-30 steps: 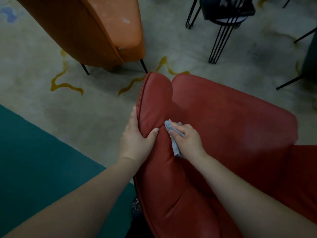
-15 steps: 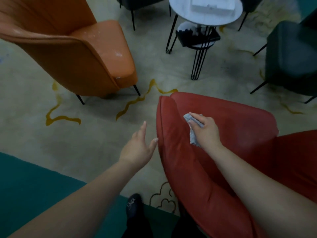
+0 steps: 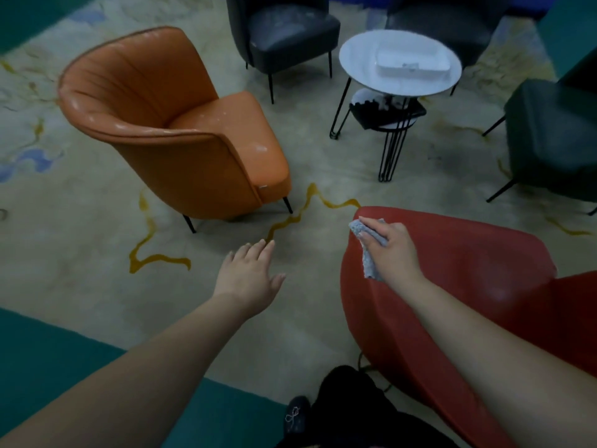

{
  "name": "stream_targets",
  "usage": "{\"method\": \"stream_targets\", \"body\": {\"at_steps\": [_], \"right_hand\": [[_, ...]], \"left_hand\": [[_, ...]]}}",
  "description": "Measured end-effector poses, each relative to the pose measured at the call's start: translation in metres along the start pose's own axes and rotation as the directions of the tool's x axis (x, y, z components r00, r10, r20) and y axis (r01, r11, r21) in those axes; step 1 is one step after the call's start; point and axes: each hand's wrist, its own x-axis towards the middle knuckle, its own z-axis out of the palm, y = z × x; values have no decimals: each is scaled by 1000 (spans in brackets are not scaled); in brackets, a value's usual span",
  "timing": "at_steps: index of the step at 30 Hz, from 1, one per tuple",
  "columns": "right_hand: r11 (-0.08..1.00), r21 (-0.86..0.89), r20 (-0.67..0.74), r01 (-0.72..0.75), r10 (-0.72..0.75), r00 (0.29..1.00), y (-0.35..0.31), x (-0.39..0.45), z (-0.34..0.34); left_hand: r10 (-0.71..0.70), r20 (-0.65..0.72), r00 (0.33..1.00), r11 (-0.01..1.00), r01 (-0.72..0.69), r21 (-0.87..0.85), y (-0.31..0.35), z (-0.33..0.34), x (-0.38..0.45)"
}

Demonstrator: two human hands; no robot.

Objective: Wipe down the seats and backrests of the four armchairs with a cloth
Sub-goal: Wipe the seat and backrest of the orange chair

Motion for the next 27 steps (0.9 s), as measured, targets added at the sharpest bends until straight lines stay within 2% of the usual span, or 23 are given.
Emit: {"method": "stream_targets", "body": {"at_steps": [6,16,21,27], "right_hand": [[1000,10,41,-9,9,999,-15,44,35],[1000,1,54,-4,4,999,-29,189,67],[1000,-17,51,-16,17,999,-41,250,90],[999,-47,71,-3,7,997,-61,313,124]], "left_hand": [[-16,35,999,999,15,31,-31,-6,37],[-19,70,997,997,13,81,-63,-37,187],[22,38,999,995,-26,97,-82,-59,241],[19,74,997,993,-27,113,-122,-71,298]]}}
